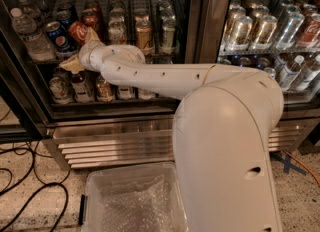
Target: Pick coke can from middle shelf of fridge
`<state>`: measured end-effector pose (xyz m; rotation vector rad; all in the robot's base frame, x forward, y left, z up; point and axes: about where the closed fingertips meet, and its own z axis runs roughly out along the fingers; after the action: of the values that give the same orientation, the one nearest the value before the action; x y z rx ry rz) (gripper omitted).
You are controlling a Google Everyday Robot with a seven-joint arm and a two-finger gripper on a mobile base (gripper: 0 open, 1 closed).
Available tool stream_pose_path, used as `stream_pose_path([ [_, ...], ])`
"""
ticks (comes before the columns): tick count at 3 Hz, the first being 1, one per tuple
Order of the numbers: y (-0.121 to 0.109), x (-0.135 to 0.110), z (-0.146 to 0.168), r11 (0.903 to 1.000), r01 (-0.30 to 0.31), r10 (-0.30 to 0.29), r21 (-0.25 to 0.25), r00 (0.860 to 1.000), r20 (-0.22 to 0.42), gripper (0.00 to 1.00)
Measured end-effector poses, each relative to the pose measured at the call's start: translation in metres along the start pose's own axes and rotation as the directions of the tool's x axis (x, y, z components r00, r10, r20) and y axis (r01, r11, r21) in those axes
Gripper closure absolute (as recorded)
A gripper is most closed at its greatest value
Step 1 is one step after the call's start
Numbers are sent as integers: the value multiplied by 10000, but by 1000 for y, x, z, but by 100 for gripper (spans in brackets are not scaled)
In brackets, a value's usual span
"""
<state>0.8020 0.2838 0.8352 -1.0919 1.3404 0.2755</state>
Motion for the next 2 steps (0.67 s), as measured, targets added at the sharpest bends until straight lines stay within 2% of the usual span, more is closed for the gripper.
stream_pose_path([
  [1,-6,2,-2,9999,-79,78,147,9999,68,14],
  [2,-8,3,-3,9999,-78,77,148,9999,68,0],
])
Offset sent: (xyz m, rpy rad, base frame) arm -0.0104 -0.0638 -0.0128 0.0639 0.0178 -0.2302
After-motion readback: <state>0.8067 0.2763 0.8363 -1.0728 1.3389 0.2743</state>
